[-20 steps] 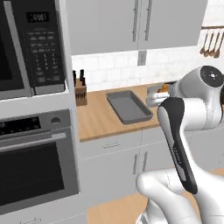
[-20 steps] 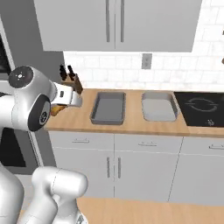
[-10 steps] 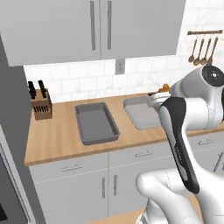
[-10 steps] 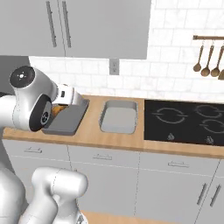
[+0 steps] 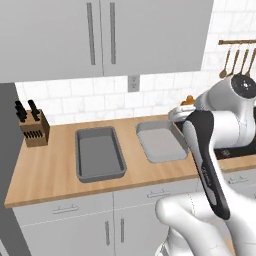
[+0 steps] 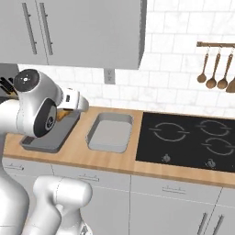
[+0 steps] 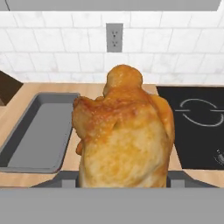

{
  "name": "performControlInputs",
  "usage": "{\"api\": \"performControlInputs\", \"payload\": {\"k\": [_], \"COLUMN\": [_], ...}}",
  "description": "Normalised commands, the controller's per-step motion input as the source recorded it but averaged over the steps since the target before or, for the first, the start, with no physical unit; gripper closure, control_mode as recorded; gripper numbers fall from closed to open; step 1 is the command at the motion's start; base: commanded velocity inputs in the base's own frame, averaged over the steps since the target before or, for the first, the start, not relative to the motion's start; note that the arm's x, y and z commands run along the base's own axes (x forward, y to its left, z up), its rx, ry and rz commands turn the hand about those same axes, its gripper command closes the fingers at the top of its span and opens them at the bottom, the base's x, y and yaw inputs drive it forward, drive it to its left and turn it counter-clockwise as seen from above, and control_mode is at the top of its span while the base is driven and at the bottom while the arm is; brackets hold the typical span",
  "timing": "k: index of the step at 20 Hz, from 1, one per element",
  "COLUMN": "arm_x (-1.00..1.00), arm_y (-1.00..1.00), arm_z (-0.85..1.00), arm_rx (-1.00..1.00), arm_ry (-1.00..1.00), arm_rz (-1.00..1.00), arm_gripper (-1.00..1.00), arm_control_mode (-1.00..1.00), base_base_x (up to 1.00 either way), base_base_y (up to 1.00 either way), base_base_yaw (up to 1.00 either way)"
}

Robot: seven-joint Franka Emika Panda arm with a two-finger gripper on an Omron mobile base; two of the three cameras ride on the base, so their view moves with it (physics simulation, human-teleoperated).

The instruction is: Place one cucumber and one chicken drumstick in each tupperware on the nearby counter, to pack two identical lunches.

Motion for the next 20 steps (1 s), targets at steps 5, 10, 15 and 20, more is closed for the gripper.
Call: {"api": "performControlInputs", "payload": {"k": [5, 10, 15, 20], "arm_x": [0.47, 0.65, 0.86, 0.84], "arm_y": [-0.46, -0.15, -0.01, -0.01], "arm_z": [-0.61, -0.86, -0.65, -0.42], "arm_rx": [0.0, 0.0, 0.0, 0.0], "arm_ry": [0.0, 0.0, 0.02, 0.18], "arm_rz": [0.12, 0.08, 0.05, 0.02], "arm_gripper": [1.0, 1.0, 1.0, 1.0], "arm_control_mode": [-1.0, -1.0, -1.0, -1.0], "base_base_x": [0.0, 0.0, 0.0, 0.0], "base_base_y": [0.0, 0.0, 0.0, 0.0], "base_base_yaw": [0.0, 0.0, 0.0, 0.0]}}
